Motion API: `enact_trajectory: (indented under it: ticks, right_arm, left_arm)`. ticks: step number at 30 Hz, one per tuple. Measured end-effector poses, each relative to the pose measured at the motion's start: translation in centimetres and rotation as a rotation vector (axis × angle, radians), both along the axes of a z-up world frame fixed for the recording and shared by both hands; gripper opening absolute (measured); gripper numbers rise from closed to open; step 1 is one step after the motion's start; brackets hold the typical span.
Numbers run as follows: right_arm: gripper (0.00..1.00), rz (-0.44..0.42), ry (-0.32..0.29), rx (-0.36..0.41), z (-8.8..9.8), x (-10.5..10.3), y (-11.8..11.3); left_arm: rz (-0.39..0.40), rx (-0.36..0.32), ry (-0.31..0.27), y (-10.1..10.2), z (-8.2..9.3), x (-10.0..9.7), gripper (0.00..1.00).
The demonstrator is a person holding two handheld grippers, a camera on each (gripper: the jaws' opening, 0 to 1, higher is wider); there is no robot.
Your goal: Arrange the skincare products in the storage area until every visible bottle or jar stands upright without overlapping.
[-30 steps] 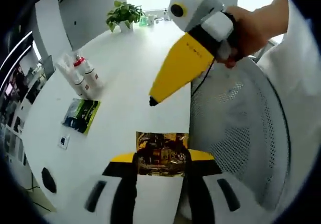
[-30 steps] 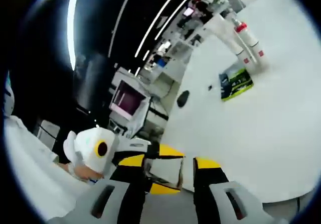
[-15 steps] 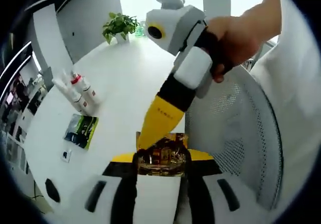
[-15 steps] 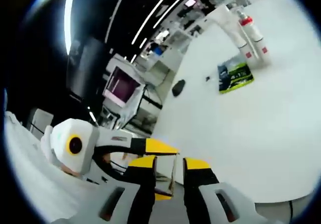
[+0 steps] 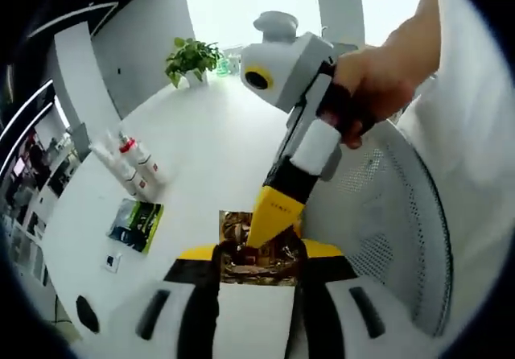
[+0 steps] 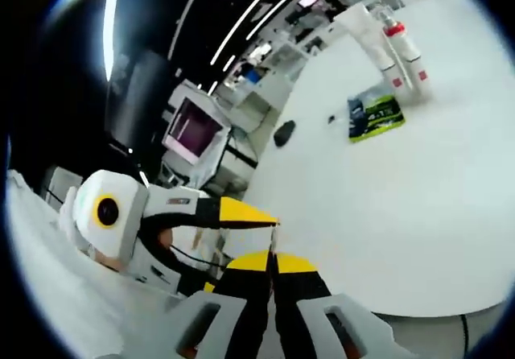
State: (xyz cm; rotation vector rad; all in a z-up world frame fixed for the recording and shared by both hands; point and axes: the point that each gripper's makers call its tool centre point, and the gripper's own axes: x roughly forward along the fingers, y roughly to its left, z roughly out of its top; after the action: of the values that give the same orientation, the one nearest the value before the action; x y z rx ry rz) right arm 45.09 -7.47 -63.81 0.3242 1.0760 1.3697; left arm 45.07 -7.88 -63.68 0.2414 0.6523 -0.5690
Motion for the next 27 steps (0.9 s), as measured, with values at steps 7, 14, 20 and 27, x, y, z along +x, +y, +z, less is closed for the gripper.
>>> enact_trajectory:
  ticks: [7, 14, 20, 27]
  right_arm:
    - [0.00, -0.098, 0.058, 0.061, 1.1, 2.0, -0.6]
    - [0.00, -0.162, 0.214, 0.264, 4.4, 2.7, 0.2]
    - [0.00, -0.148, 0.264, 0.343, 5.8, 2.1, 0.8]
    - [0.00, -0.145, 0.236, 0.350, 5.9, 2.1, 0.9]
  left_arm:
    - [0.294, -0.364, 0.071, 2.5, 0.4, 0.4, 0.49]
    - [0.485, -0.809, 0.117, 3.1, 2.2, 1.1, 0.40]
    - [0.515, -1.119, 0.110, 2.4, 5.1, 2.1, 0.12]
    - [0.483, -1.154, 0.157, 2.0, 5.1, 1.7, 0.00]
